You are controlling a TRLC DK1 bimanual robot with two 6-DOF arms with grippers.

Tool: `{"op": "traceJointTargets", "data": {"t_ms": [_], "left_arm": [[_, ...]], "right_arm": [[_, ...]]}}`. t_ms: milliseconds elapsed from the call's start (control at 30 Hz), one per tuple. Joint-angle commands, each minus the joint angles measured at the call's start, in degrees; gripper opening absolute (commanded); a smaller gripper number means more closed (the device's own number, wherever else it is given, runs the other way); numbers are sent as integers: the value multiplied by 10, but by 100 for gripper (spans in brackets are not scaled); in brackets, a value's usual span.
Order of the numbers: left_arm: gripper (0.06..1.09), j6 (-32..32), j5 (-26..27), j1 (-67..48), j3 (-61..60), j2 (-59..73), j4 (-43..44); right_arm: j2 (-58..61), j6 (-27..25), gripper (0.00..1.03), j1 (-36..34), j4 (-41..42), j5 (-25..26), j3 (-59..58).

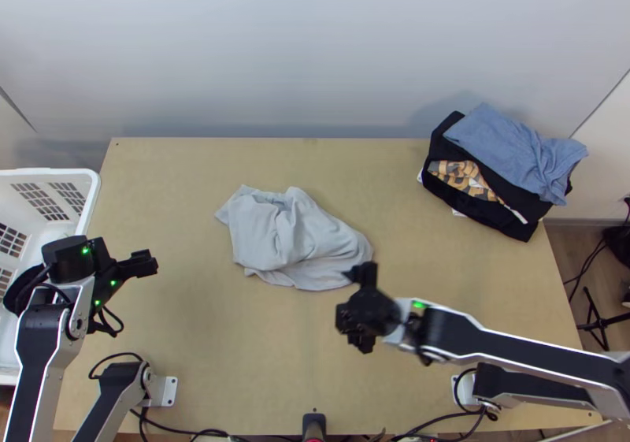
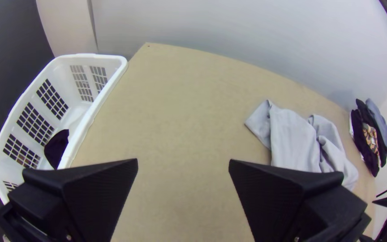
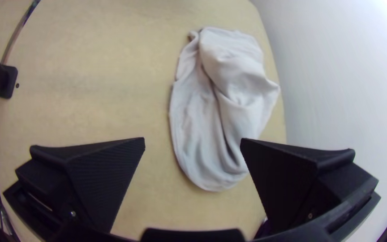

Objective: Fold the t-shirt

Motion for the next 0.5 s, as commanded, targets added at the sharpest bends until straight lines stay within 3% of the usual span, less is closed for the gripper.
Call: {"op": "traceJointTargets", "data": {"t_ms": [0, 233, 267, 333, 367, 467], "left_arm": [[104, -1, -1, 6, -14, -11, 1], [104, -5, -1, 6, -32, -12, 3], [104, -5, -1, 6, -33, -12, 3], [104, -4, -1, 7, -34, -12, 3], [104, -4, -1, 7, -34, -12, 5], [104, 0, -1, 7, -36, -12, 11]], "right_arm": [[80, -13, 97, 44, 52, 5, -12], [93, -10, 82, 44, 126, 5, -37], [94, -10, 76, 44, 136, 5, -43], [93, -10, 52, 44, 155, 5, -54], [93, -10, 46, 44, 164, 5, -60], [98, -11, 46, 42, 190, 5, -71]]}}
